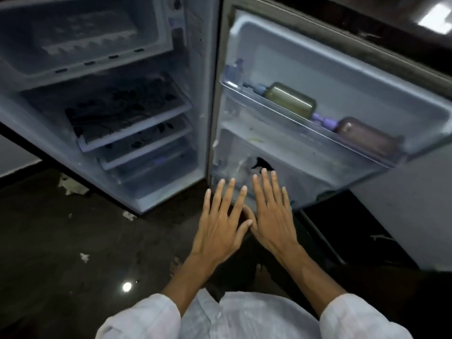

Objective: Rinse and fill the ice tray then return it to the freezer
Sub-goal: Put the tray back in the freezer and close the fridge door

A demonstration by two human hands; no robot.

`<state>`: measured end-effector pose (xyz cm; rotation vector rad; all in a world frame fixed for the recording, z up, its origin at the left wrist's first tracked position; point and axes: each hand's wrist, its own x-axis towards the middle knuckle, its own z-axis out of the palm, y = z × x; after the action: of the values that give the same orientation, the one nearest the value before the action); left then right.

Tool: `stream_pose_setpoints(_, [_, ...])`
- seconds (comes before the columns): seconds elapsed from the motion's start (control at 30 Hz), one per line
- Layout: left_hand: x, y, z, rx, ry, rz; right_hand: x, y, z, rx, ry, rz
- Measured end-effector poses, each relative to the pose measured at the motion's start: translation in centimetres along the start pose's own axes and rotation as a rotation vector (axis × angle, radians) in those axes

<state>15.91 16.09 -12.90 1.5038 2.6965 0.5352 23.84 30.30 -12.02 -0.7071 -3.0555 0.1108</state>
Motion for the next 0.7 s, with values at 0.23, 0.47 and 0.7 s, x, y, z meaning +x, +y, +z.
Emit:
stream_pose_setpoints(0.23, [3.0,11.7,2.7,0.027,-0.014,0.114,-5.8,11.8,-1.6,0.001,0.079,0.054])
stream_pose_setpoints(0.47, [6.4,22.4,5.5,0.04,-0.01,0.118,-8.8,22.6,-3.5,-0.003,0.159,0.052])
stream_pose_setpoints(0.7, [9.5,28.1,6.0,0.05,0.043,0.104,-7.2,29.8,-7.7,0.253,0.505,0.003])
